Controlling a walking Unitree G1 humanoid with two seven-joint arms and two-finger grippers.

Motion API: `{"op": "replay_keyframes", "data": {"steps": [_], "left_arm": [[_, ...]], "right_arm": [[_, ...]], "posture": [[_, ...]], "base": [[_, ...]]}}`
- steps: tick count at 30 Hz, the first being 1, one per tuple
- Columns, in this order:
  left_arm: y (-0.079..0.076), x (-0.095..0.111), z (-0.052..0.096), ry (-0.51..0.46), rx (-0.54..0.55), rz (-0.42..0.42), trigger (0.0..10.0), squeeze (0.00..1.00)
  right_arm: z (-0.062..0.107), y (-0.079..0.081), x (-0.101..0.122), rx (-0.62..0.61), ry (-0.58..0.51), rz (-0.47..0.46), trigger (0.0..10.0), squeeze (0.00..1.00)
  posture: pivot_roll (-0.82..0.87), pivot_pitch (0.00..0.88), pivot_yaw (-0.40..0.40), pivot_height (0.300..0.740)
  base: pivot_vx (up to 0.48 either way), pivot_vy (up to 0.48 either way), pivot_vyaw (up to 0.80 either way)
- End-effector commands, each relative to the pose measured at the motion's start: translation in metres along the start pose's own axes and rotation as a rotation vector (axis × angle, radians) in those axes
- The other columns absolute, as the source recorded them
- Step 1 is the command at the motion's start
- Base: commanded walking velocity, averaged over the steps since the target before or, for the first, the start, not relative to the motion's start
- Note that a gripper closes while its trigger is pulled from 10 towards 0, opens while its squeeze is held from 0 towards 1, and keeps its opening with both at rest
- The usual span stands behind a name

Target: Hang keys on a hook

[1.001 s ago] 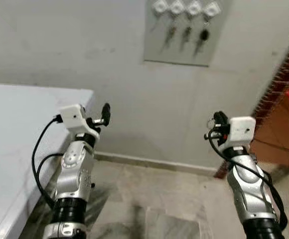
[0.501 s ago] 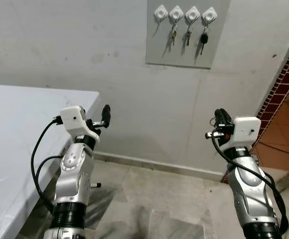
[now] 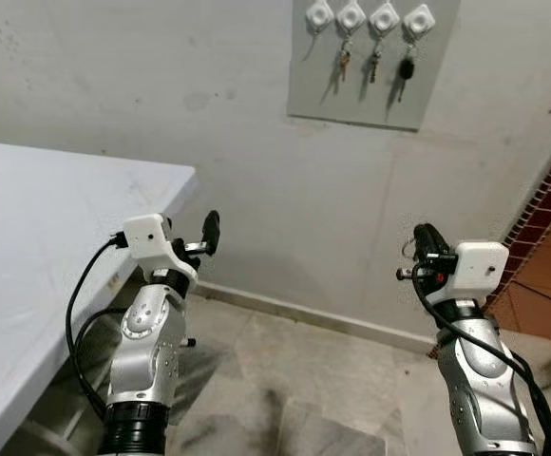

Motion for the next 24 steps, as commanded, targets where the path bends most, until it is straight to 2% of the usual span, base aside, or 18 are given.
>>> {"op": "replay_keyframes", "data": {"steps": [1, 12, 16, 21, 24], "left_arm": [[0.001, 0.004, -0.001, -0.011, 0.016, -0.007, 10.0, 0.0], [-0.005, 0.014, 0.009, -0.069, -0.056, -0.083, 10.0, 0.0], [-0.01, 0.016, 0.012, -0.071, -0.101, -0.074, 10.0, 0.0], [-0.01, 0.014, 0.012, -0.061, -0.1, -0.067, 10.0, 0.0], [-0.008, 0.004, 0.013, -0.03, -0.088, -0.059, 10.0, 0.0]], "right_arm": [[-0.001, 0.002, 0.005, 0.014, -0.014, -0.006, 10.0, 0.0], [0.005, 0.002, 0.016, 0.015, -0.053, -0.03, 10.0, 0.0], [0.005, 0.0, 0.019, 0.021, -0.063, -0.032, 10.0, 0.0], [0.003, -0.001, 0.018, 0.018, -0.057, -0.028, 10.0, 0.0], [0.003, -0.001, 0.012, 0.011, -0.038, -0.025, 10.0, 0.0]], "posture": [[-0.03, 0.0, -0.013, 0.74], [-0.02, 0.0, -0.015, 0.74], [-0.02, 0.0, -0.015, 0.74], [-0.02, 0.0, -0.015, 0.74], [-0.02, 0.0, -0.014, 0.74]], "base": [[0.0, 0.0, 0.0], [0.0, 0.0, 0.0], [0.0, 0.0, 0.0], [0.0, 0.0, 0.0], [0.0, 0.0, 0.0]]}}
Point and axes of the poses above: a point about 5 cm out from each wrist's last joint towards the gripper, its own z axis pointing back from the gripper into the wrist, its own x axis along the axis of the wrist's last joint, y = z × x, the point moved 1 cm from there along -z, pointing out of the wrist towards the gripper
